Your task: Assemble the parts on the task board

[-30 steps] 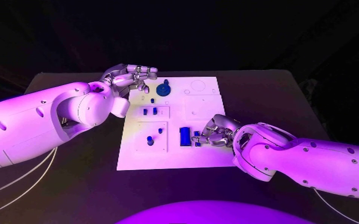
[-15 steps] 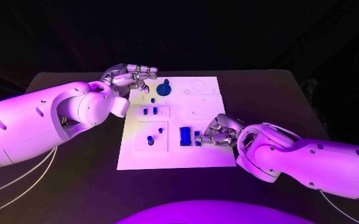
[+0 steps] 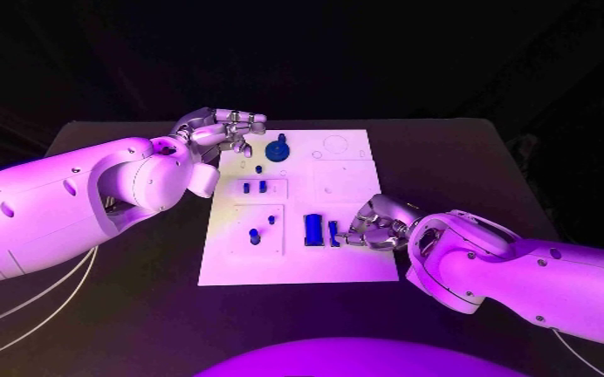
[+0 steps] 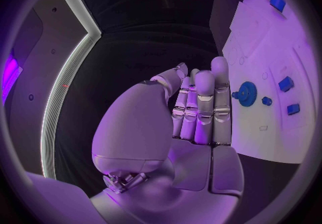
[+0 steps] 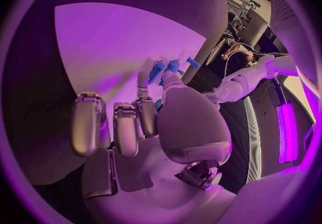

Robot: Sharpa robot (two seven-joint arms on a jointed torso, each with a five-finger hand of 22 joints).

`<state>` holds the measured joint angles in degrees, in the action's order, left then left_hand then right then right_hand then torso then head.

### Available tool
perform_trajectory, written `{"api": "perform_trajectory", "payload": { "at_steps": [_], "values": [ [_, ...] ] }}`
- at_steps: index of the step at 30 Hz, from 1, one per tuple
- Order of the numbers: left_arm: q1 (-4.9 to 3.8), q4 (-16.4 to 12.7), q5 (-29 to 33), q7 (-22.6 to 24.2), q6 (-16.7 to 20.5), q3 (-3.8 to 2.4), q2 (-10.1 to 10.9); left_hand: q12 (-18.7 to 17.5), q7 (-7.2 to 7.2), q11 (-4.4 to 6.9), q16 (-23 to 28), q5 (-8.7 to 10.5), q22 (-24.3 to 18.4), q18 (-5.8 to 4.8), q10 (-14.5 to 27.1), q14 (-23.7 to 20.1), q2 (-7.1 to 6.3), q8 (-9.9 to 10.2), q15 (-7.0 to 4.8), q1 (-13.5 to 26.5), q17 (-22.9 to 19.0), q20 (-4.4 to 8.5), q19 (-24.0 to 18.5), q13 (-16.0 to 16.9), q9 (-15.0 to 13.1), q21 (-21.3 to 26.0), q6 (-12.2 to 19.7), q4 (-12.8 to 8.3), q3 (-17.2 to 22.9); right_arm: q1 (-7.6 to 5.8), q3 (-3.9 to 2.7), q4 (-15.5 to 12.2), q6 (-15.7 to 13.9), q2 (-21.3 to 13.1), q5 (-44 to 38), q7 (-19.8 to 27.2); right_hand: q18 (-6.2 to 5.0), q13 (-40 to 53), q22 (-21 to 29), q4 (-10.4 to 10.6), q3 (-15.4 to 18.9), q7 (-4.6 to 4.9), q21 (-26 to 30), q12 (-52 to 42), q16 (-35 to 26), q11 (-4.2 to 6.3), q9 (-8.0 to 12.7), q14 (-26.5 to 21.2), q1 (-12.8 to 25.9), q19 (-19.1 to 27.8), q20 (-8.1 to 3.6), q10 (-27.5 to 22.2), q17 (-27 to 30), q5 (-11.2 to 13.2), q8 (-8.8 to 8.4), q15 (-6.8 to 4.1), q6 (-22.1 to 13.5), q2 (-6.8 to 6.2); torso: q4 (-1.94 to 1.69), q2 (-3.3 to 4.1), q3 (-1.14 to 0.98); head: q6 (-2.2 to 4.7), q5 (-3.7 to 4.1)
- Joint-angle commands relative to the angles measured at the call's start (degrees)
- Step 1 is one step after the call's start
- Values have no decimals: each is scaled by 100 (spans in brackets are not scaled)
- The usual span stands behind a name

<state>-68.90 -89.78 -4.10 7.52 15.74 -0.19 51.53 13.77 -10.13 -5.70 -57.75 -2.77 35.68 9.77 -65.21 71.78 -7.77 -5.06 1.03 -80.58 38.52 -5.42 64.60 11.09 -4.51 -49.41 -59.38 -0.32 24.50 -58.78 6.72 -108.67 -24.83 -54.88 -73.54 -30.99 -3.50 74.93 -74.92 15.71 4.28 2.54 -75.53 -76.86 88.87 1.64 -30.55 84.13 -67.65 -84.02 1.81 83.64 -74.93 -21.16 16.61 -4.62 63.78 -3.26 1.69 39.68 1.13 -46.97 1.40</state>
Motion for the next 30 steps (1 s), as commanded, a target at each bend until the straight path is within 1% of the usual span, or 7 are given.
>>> {"api": "perform_trajectory", "payload": {
  "at_steps": [1, 6, 12, 21, 26, 29, 30],
  "values": [
    [-4, -8, -24, 21, -96, -3, -9, 36, -12, 5, -40, -17, -10, 80, 46, -38, 6, -24, -3, 34, -1, -55, 5, 7, 8, 40, 43, 0, -40, 12, 2, 23, 174, 21, -105, 107, 99, 594, -1176, -23, 17, -12, -7, -16, 21, -5, -9, 545, -73, -241, -39, 40, -1320, -34, 25, -34, -9, -7, -9, -2, 2, -8, 6],
    [-4, -4, -25, 20, -96, -2, -9, 36, -12, 5, -40, -17, -10, 80, 46, -38, 6, -24, -3, 34, -1, -55, 5, 7, 8, 40, 43, 0, -40, 22, 2, 53, 214, 52, -107, 112, 98, 598, -1175, -31, 22, -13, -1, -21, 22, -4, -12, 545, -100, -240, -39, 42, -1321, -35, 26, -34, -10, -4, -13, 2, 4, -17, 1],
    [-4, -4, -25, 19, -96, -2, -7, 36, -12, 5, -40, -17, -10, 80, 46, -38, 6, -24, -3, 34, -1, -55, 5, 7, 8, 40, 43, 0, -40, 51, 2, 93, 255, 97, -109, 114, 99, 602, -1175, -76, 47, -16, -1, -23, 20, -2, -23, 544, -217, -239, -41, 43, -1318, -10, 32, -36, -12, -2, -2, 4, 4, -37, -16],
    [-4, -4, -31, 18, -96, -2, -8, 36, -12, 5, -40, -17, -10, 80, 46, -38, 6, -24, -3, 34, -1, -55, 5, 7, 8, 40, 43, 0, -40, 70, 1, 264, 143, 191, -171, 108, 102, 621, -1179, -89, 62, -19, -19, -48, 25, 1, -31, 547, -280, -244, -42, 55, -1328, 30, 39, -38, -4, 25, -7, 2, 2, -40, -6],
    [-4, 3, -31, 17, -97, -1, -13, 36, -12, 5, -40, -17, -10, 80, 46, -38, 6, -24, -3, 34, -1, -55, 5, 7, 8, 40, 43, 0, -40, 70, -1, 354, 79, 257, -169, 157, 104, 633, -1182, 29, 166, -13, -29, -62, 28, -3, -44, 548, -180, -247, -41, 66, -1334, 177, 51, -35, 8, 81, -8, -1, -5, -39, -17],
    [-4, 8, -31, 16, -100, -1, -18, 36, -12, 5, -40, -17, -10, 80, 46, -38, 6, -24, -3, 34, -1, -55, 5, 7, 8, 40, 43, 0, -40, 70, -2, 370, 77, 288, -161, 187, 104, 637, -1183, 47, 197, -14, -32, -66, 30, -3, -48, 549, -165, -248, -41, 68, -1338, 214, 54, -35, 9, 85, -8, -3, -3, -41, -15],
    [-4, 8, -31, 15, -99, -1, -19, 36, -12, 5, -40, -17, -10, 80, 46, -38, 6, -24, -3, 34, -1, -55, 5, 7, 8, 40, 43, 0, -40, 70, -2, 371, 81, 295, -153, 195, 104, 637, -1183, 47, 197, -14, -32, -66, 30, -3, -48, 549, -165, -248, -41, 68, -1338, 214, 54, -35, 9, 85, -6, -4, 0, -39, -19]
  ]
}}
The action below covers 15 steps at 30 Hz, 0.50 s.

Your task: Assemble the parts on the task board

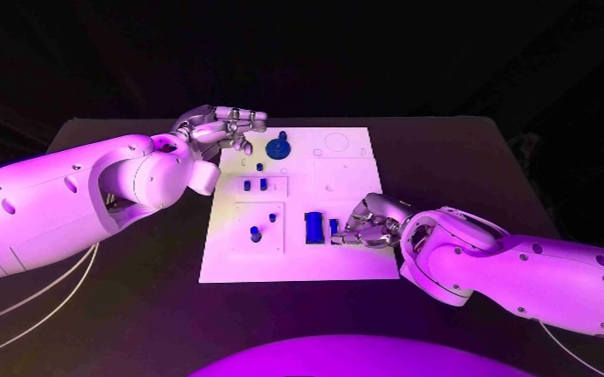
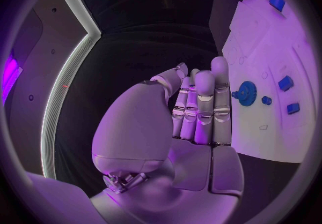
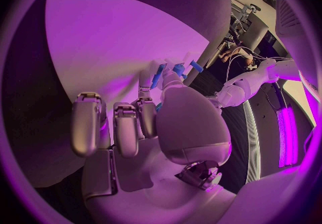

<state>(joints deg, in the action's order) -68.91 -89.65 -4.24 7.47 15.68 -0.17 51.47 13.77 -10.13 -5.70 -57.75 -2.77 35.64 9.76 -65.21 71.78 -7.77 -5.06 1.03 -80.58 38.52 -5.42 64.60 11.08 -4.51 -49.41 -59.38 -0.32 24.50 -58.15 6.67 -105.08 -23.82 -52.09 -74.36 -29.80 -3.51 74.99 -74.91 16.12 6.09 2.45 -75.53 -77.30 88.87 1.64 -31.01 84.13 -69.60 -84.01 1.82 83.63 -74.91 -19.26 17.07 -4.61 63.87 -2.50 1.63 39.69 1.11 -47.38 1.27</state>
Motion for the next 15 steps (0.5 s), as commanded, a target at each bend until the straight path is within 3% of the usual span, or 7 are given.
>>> {"api": "perform_trajectory", "payload": {
  "at_steps": [1, 10, 13, 15],
  "values": [
    [-3, -4, -17, 20, -94, -3, -14, 36, -12, 5, -40, -17, -6, 81, 46, -38, 6, -24, -3, 34, -1, -55, 5, 8, 8, 40, 43, 0, -40, 7, 2, 9, -11, 22, -55, 88, 102, 630, -1181, 9, 28, -6, -20, -21, 27, -3, -2, 548, 30, -246, -41, 69, -1335, 36, 9, -36, 0, 5, 3, -4, 5, 7, -10],
    [-3, 1, -18, 19, -95, -2, -18, 51, -13, 5, -40, -18, -7, 81, 57, -45, 18, -32, -2, 32, -15, -56, 6, 12, 9, 43, 49, -1, -40, 1, -7, -140, -67, -69, -19, 145, 96, 624, -1173, -8, 52, -8, 17, -11, 21, -1, -7, 546, -4, -237, -41, 64, -1323, 55, 10, -36, -6, -12, 5, -10, 4, 19, -9],
    [-2, 8, -19, 22, -95, 1, -21, 51, -13, 5, -40, -18, -7, 81, 57, -45, 18, -32, -2, 32, -15, -56, 6, 12, 9, 43, 49, -1, -40, -29, -20, -220, -185, -153, 33, 219, 85, 605, -1159, -9, 64, -4, 77, 18, 10, -3, -6, 540, -9, -222, -41, 49, -1299, 56, 6, -36, -16, -18, 7, -17, 7, 32, -4],
    [-1, 11, -17, 31, -96, 5, -22, 52, -13, 5, -37, -18, -8, 81, 58, -47, 19, -33, -2, 32, -20, -56, 6, 13, 9, 43, 50, -1, -40, -85, -27, -243, -357, -214, 180, 379, 49, 524, -1107, -7, 105, 24, 298, 142, -49, -25, 2, 513, -30, -163, -34, -20, -1185, 34, -29, -22, -92, -37, 11, -27, 13, 78, -1]
  ]
}}
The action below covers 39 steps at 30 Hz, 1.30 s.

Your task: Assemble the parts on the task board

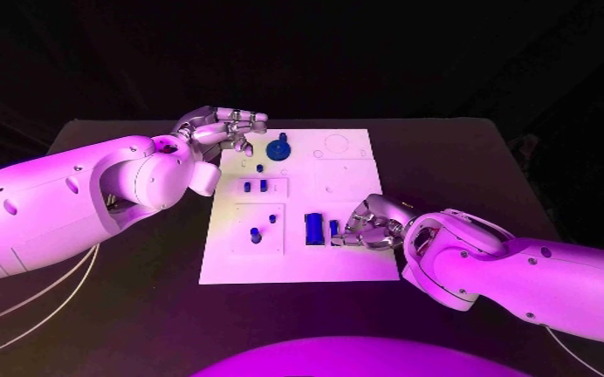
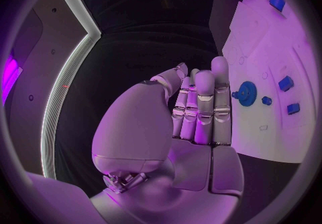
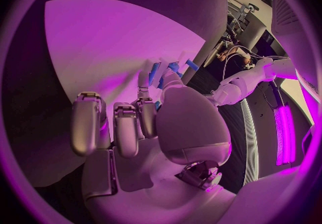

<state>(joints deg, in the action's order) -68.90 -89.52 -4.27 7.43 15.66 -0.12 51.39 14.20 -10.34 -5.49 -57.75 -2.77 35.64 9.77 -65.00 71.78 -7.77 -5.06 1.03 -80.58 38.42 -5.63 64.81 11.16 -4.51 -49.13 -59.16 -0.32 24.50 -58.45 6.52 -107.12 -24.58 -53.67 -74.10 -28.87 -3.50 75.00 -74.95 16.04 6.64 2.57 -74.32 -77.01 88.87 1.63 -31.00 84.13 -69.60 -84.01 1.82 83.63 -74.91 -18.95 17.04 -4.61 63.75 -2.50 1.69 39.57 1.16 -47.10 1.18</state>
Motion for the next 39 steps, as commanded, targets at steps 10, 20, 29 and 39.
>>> {"api": "perform_trajectory", "payload": {
  "at_steps": [10, 20, 29, 39],
  "values": [
    [27, 203, 287, 350, -72, 82, -122, 102, 47, -27, 480, -10, -164, 72, 137, -588, -101, -124, 53, 438, -596, -107, -282, 35, -1, 316, 19, 245, -420, -562, -23, 755, -977, -50, 2533, 2026, -406, -420, -276, -52, 268, 253, 3191, 1471, -1220, -236, 149, 53, -451, 695, 131, -775, 546, 165, -408, 148, -558, 88, 45, -213, 73, 249, -1],
    [215, 779, 864, 1068, 295, 97, -463, -166, 36, -190, 2959, -39, -1266, 64, 245, -1431, 67, -208, 332, 292, -1950, -508, -1202, -254, 30, 2119, 21, 467, -1133, -797, -25, 2406, -317, 617, 5021, 4057, -692, -2846, 1383, -406, 205, 532, 6283, 4455, -4987, -516, 475, -1145, -1332, 1803, 432, -2385, 4048, 637, -799, 420, -813, 535, 131, -523, 113, 655, -66],
    [502, 1265, 1373, 1737, 722, 96, -859, -727, 7, -311, 4625, -26, -2265, 15, 311, -1680, 233, 12, 644, 61, -2678, -996, -1776, -638, 75, 3629, 145, 557, -1560, -798, -36, 3524, 273, 1357, 5812, 4889, -607, -4703, 2527, -421, 188, 773, 6968, 6086, -7028, -883, 961, -2246, -1723, 2878, 848, -2675, 5021, 663, -1208, 926, -926, 589, 172, -746, 80, 870, -127],
    [666, 1798, 1183, 1874, 863, 93, -1226, -1056, 101, -490, 5268, -7, -2779, 26, 513, -1742, 406, 133, 811, -58, -3188, -1102, -1795, -755, 76, 4300, 185, 535, -1899, -763, -48, 3964, 554, 1703, 6051, 5251, -708, -6661, 4457, -680, 278, 876, 7076, 7180, -8505, -1063, 1922, -2264, -1565, 3383, 1249, -2272, 6503, 665, -1350, 1202, -835, 737, 186, -848, 6, 952, -240]
  ]
}}
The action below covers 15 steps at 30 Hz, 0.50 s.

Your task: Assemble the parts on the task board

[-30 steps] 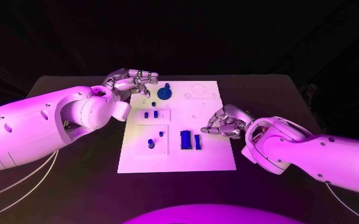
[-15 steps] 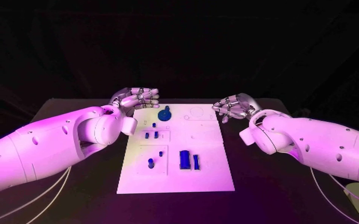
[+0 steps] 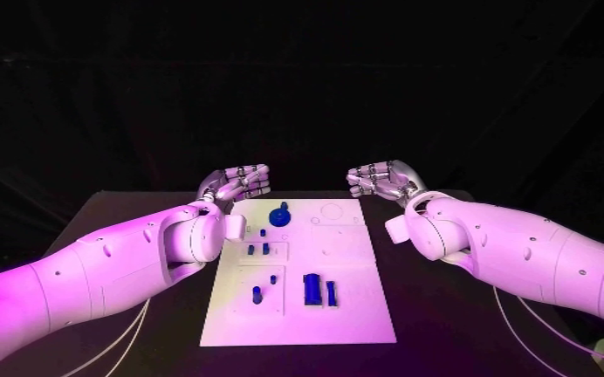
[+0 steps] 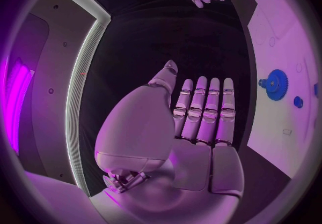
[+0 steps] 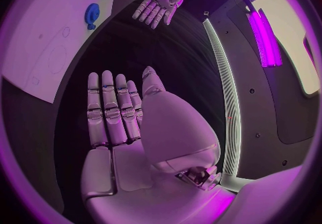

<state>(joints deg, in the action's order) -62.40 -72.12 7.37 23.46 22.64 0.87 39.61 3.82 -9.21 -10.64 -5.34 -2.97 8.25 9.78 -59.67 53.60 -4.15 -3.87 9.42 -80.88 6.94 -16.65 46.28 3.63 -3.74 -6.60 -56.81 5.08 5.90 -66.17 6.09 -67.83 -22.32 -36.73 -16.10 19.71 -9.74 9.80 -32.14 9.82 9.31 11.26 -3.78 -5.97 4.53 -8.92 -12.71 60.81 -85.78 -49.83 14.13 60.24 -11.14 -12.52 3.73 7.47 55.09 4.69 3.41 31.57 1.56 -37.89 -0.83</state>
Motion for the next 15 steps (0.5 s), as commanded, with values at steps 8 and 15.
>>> {"api": "perform_trajectory", "payload": {
  "at_steps": [8, 15],
  "values": [
    [39, -259, -113, 108, 340, -13, 70, -382, 401, 493, 534, 297, -400, -358, 2692, -2381, 415, 387, -445, 3645, -694, 756, -2062, -363, 374, 660, 2549, -508, -590, 90, -90, -319, -307, -114, 255, 171, 378, -530, 1569, -475, -420, -506, 378, 597, -453, 401, 634, -2717, 3917, 2236, -630, -2687, 583, 574, -373, -339, -2478, -469, -159, -22, -76, 167, 36],
    [136, -1062, -441, 385, 1291, -52, 300, -382, 921, 642, 534, 297, -825, -479, 3538, -3149, 415, 387, -942, 4793, -694, 992, -2726, -363, 374, 660, 3359, -508, -590, 350, -354, -1281, -1259, -460, 944, 596, 450, -980, 1975, -982, -931, -659, 378, 597, -453, 892, 790, -3548, 5066, 2915, -823, -3511, 1114, 743, -373, -747, -3227, -469, -340, -39, -156, 350, 83]
  ]
}}
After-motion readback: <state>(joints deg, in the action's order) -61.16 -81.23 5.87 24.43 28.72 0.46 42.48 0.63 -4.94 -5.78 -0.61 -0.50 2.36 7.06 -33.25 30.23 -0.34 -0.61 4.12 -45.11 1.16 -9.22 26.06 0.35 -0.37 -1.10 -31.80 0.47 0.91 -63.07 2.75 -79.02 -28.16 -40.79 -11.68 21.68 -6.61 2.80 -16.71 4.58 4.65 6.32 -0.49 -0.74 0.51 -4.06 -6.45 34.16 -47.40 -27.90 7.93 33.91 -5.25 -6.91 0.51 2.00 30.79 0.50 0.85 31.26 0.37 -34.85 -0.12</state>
